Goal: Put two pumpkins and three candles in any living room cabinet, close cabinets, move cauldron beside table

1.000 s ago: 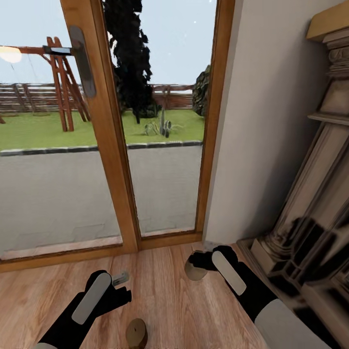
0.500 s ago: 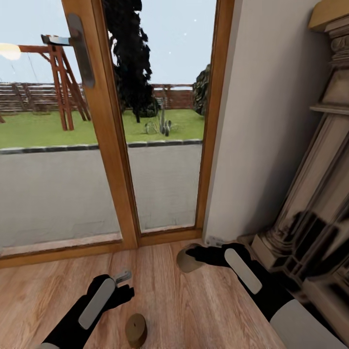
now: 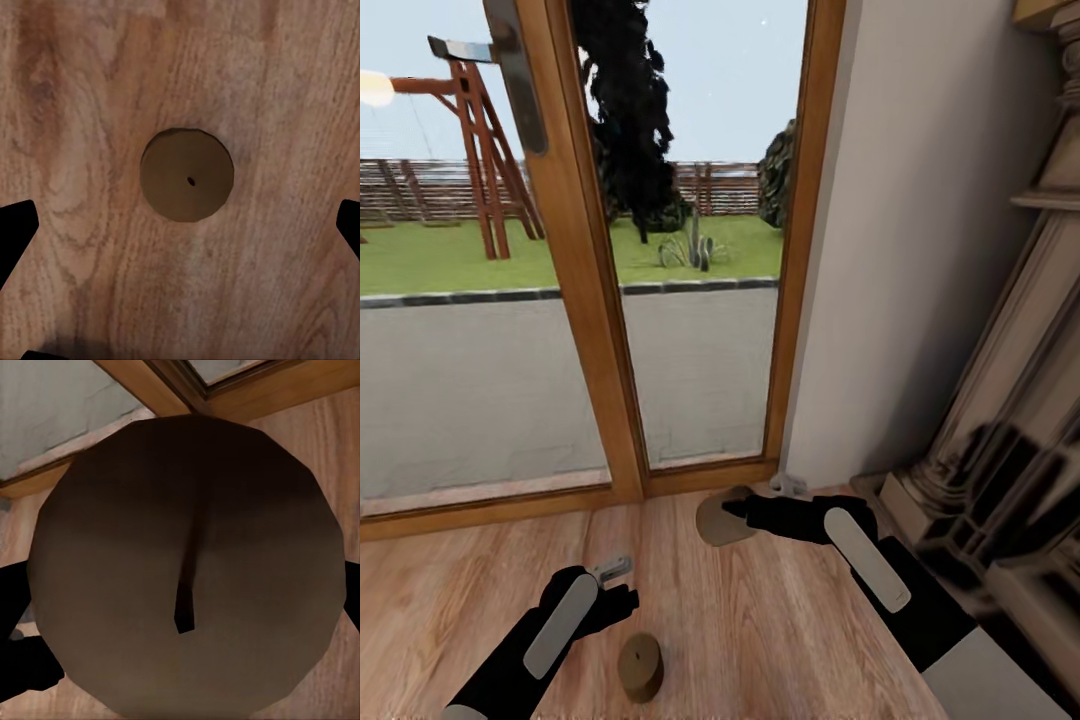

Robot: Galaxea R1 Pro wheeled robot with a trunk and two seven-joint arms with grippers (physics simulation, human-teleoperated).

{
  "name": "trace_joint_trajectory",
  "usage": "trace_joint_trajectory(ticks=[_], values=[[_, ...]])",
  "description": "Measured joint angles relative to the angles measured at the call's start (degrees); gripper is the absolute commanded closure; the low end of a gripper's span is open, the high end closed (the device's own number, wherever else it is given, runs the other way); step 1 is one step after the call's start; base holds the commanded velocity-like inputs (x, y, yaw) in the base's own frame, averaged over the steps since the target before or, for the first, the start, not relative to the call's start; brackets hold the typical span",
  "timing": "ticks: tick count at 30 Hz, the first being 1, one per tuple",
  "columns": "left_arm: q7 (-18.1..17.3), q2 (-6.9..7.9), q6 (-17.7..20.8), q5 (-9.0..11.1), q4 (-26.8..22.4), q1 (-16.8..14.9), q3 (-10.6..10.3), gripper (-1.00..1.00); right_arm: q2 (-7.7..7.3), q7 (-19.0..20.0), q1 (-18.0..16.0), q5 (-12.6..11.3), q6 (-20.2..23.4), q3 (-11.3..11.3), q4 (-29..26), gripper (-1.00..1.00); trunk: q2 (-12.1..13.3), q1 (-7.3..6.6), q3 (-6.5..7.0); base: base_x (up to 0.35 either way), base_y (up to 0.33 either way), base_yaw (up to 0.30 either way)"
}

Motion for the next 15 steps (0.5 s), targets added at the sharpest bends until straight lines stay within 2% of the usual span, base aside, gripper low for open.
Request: trace_joint_trajectory(ticks=[5, 8, 11, 15], values=[[-0.04, 0.03, -0.01, 0.03, 0.0, -0.01, 0.0, -1.0, -0.05, 0.05, 0.12, -1.16, 0.17, 0.03, -2.54, 1.0, -0.07, 0.13, -1.11, 0.0, 0.0, 0.0], [-0.06, 0.01, 0.02, 0.04, 0.0, 0.0, 0.0, -1.0, -0.37, 0.03, 1.11, -3.65, 0.19, 0.01, -6.43, 1.0, -0.11, 0.2, -1.77, 0.0, 0.0, 0.0], [-0.06, 0.01, 0.01, 0.04, 0.0, 0.0, 0.0, -1.0, -1.62, 0.13, 2.05, -4.77, 0.27, -0.02, -9.12, 1.0, -0.15, 0.28, -2.44, 0.0, 0.0, 0.0], [-0.07, 0.01, 0.01, 0.09, 0.0, 0.0, 0.0, -1.0, -4.25, 1.8, 2.54, -8.7, -0.21, 0.05, -10.95, 1.0, -0.2, 0.39, -3.33, 0.0, 0.0, 0.0]])
